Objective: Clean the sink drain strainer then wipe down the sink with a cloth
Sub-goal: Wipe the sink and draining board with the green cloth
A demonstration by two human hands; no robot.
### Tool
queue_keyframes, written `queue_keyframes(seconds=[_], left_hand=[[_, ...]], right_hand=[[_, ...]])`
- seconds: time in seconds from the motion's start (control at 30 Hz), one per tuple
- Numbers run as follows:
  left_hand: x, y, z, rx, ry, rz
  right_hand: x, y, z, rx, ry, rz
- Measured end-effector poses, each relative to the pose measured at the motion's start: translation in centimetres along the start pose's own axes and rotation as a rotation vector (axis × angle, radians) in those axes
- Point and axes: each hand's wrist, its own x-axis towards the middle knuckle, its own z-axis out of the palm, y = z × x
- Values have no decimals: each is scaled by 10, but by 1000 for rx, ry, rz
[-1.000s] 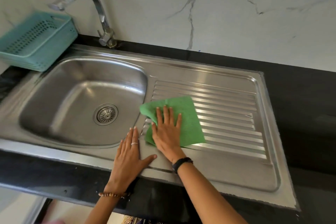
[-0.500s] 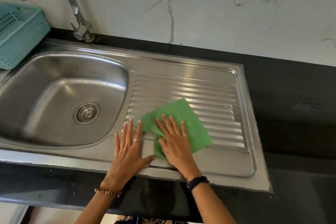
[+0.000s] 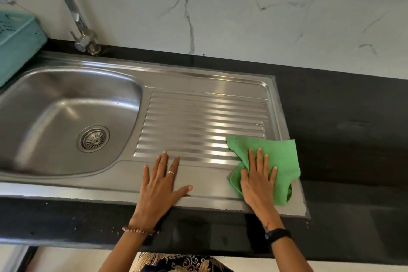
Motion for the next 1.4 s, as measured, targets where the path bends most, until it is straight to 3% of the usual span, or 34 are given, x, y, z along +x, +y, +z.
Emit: queue_keyframes(seconds=[0.1,0.4,0.57,0.73,1.0,1.2,1.4], left_hand=[[-6,-22,-9,18,3,-77],[-30,-84,-20,-94,97,-299],[-34,-88,-18,-90,86,-283],[-22,-47,-5,-46,-4,-150],[-7,35,21,121,-141,230],[-7,28,25,75,-135,214],[-17,-4,17,-24,-75,91]], right_hand=[[0,-35,10,6,-20,-69],[4,-194,54,-47,-132,-593],[-7,-198,60,-97,-194,-824],[-17,-127,46,-71,-130,-680],[8,26,-15,-143,-3,-136],[-31,45,-14,-189,-25,-134],[-35,37,-22,-131,-237,-302]])
